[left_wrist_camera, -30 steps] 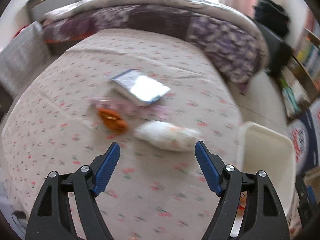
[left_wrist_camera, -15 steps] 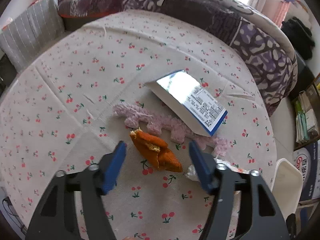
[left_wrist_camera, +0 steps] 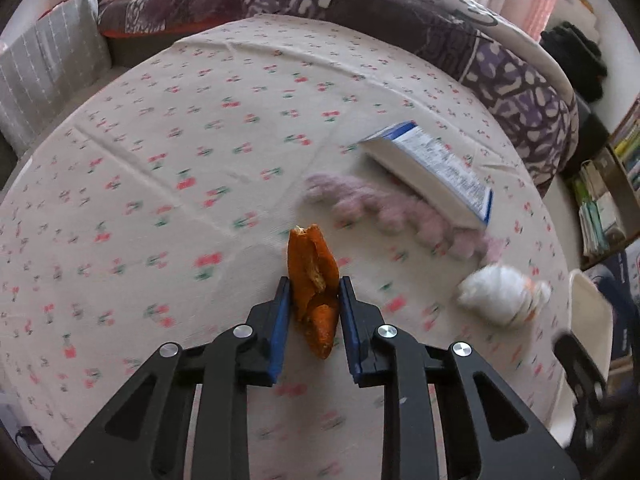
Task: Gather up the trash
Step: 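Grasp the white rolled diaper with the right tool while the left tool lifts the peel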
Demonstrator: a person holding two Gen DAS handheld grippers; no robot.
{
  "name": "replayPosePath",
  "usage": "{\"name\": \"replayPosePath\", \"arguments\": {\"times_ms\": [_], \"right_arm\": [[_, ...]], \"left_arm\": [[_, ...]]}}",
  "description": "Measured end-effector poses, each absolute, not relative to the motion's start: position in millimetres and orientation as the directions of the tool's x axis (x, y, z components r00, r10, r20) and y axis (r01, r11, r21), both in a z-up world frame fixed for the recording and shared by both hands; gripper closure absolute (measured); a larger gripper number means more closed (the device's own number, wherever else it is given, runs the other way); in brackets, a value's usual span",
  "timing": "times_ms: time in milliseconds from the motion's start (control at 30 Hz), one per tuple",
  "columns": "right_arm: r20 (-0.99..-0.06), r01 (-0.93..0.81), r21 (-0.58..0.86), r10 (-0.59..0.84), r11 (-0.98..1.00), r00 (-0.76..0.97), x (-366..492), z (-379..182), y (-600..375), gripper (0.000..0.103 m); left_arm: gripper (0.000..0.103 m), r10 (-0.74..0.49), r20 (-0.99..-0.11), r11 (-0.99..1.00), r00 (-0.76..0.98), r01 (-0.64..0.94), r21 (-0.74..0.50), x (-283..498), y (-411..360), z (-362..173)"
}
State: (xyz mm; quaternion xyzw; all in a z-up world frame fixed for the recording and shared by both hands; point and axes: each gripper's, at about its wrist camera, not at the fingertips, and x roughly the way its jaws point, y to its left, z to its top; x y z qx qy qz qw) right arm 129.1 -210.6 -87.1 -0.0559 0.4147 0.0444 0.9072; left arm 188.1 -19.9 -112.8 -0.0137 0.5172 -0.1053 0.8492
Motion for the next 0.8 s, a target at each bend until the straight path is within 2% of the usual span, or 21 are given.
{"name": "replayPosePath", "arguments": {"times_ms": [133, 267, 300, 333, 367, 400, 500, 800], "right_arm": [[-0.806, -0.265, -0.079, 0.095, 0.961, 0.585, 156, -98, -191, 0.007], [-0.852, -0.327, -0.098, 0.091, 0.940, 0.516, 171, -113, -187, 0.009], [-0.863, -0.335, -0.087, 0.097, 0.938, 0.496, 174, -117, -187, 0.020], [-0.869, -0.341, -0.063, 0.117, 0.938, 0.481, 175, -119, -189, 0.027], [-0.863, -0.337, -0.026, 0.149, 0.941, 0.483, 175, -117, -192, 0.045], [-0.858, -0.319, -0.012, 0.154, 0.948, 0.489, 175, -114, -193, 0.057], [-0.851, -0.290, 0.058, 0.199, 0.955, 0.486, 175, -109, -197, 0.059], [-0.797, -0.264, 0.106, 0.241, 0.959, 0.554, 153, -92, -159, 0.059]], "left_arm": [[0.079, -0.187, -0.878, 0.980, 0.441, 0.144, -0.136, 180, 13, -113], [0.079, -0.186, -0.875, 0.982, 0.447, 0.122, -0.146, 177, 41, -111], [0.079, -0.187, -0.874, 0.982, 0.449, 0.118, -0.150, 176, 46, -110], [0.079, -0.188, -0.872, 0.982, 0.451, 0.112, -0.154, 176, 52, -109], [0.079, -0.189, -0.871, 0.982, 0.453, 0.107, -0.158, 176, 57, -109], [0.079, -0.190, -0.870, 0.982, 0.455, 0.102, -0.161, 176, 61, -108], [0.079, -0.193, -0.866, 0.981, 0.461, 0.087, -0.173, 176, 74, -109], [0.079, -0.169, -0.839, 0.983, 0.518, 0.034, -0.178, 173, 106, -100]]}}
